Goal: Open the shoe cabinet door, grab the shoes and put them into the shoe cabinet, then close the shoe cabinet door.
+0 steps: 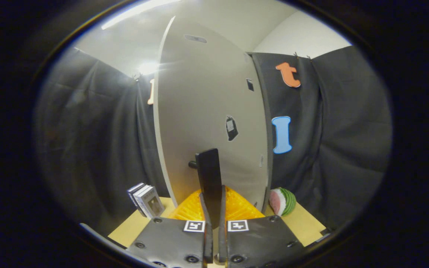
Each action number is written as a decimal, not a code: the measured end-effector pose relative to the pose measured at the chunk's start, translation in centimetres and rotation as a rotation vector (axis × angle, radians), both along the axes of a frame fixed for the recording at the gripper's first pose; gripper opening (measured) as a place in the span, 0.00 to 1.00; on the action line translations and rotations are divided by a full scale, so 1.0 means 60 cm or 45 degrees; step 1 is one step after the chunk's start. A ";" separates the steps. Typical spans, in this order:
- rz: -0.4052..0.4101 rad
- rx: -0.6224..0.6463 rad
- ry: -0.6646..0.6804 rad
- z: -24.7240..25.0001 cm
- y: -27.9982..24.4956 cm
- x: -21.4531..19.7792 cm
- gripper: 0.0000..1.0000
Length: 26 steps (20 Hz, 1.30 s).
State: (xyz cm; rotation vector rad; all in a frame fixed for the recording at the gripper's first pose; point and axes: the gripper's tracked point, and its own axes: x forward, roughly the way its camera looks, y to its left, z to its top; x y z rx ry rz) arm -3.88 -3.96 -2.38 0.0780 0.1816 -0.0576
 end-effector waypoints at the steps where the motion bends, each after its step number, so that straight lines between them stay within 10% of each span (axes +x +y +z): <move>1: -0.010 0.003 0.006 0.000 -0.006 -0.005 0.08; 26: -0.331 -0.066 0.030 0.003 -0.138 -0.055 0.03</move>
